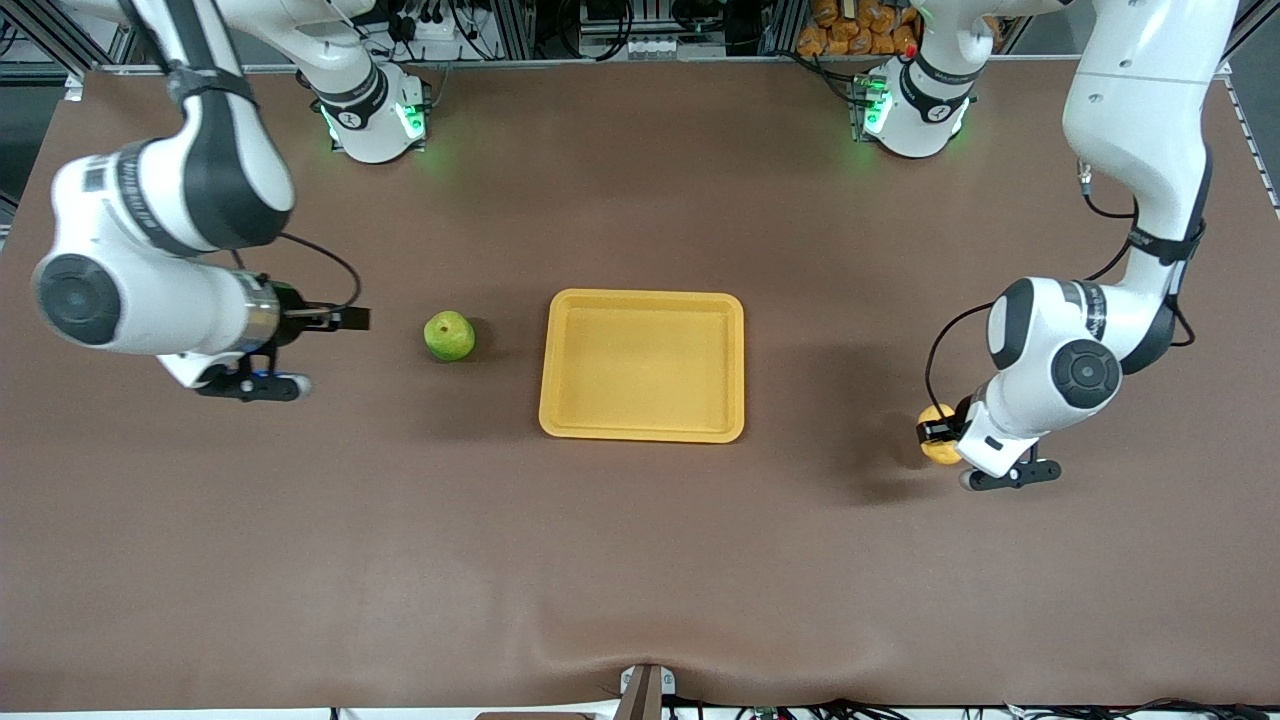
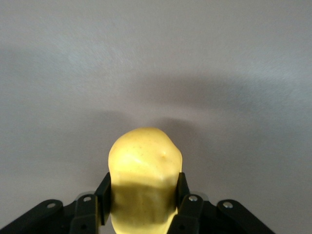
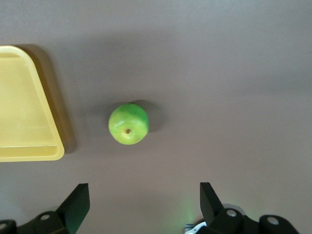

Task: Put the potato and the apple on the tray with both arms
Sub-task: 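Grasp the potato with the left gripper while the right gripper reaches the apple, then carry the potato toward the tray while the right gripper grasps the apple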

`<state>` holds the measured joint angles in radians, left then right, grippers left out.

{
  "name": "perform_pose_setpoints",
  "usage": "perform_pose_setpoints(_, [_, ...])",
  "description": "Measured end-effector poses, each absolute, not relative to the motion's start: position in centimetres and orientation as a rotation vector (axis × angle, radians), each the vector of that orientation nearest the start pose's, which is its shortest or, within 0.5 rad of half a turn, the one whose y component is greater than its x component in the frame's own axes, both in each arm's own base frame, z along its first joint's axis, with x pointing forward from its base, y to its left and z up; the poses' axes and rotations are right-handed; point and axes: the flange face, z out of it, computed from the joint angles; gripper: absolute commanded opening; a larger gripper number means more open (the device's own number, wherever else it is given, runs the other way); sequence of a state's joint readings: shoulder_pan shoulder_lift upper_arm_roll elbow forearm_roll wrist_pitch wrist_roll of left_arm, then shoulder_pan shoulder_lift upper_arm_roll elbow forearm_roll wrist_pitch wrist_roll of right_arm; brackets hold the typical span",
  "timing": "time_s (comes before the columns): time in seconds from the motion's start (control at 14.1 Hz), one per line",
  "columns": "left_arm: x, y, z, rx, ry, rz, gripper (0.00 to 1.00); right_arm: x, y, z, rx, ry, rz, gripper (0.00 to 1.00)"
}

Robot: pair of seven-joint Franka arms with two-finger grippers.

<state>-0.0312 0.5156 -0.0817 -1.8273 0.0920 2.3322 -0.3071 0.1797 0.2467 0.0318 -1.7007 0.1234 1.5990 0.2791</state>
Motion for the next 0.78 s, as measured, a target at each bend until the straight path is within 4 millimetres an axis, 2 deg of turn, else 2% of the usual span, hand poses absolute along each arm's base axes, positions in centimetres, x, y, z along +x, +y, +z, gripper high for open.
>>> perform_pose_setpoints(0.14, [64.2, -6.5, 27.0, -3.096, -0.231, 0.024, 0.0, 56.6, 15.7, 40.9, -3.06, 0.152, 0.584, 1.0])
perform_pose_setpoints(0.28, [63.9, -5.2, 29.4, -3.076, -0.263, 0.052, 0.0, 55.7, 16.5, 38.9, -3.067, 0.154, 0.597, 1.0])
perform_pose_setpoints(0.42, [63.7, -2.9, 32.6, -3.061, -0.318, 0.035, 0.0, 54.9, 17.6, 36.9, -3.078, 0.193, 0.596, 1.0])
perform_pose_setpoints(0.57, [63.2, -2.0, 35.8, -3.056, -0.342, 0.012, 0.0, 54.1, 19.2, 35.6, -3.092, 0.23, 0.566, 1.0])
perform_pose_setpoints(0.64, [62.9, -2.3, 37.4, -3.056, -0.336, 0.009, 0.0, 53.6, 19.9, 35.0, -3.097, 0.233, 0.561, 1.0])
perform_pose_setpoints(0.78, [61.8, -4.5, 40.4, -3.062, -0.286, 0.015, 0.0, 52.9, 20.3, 33.6, -3.102, 0.236, 0.562, 1.0])
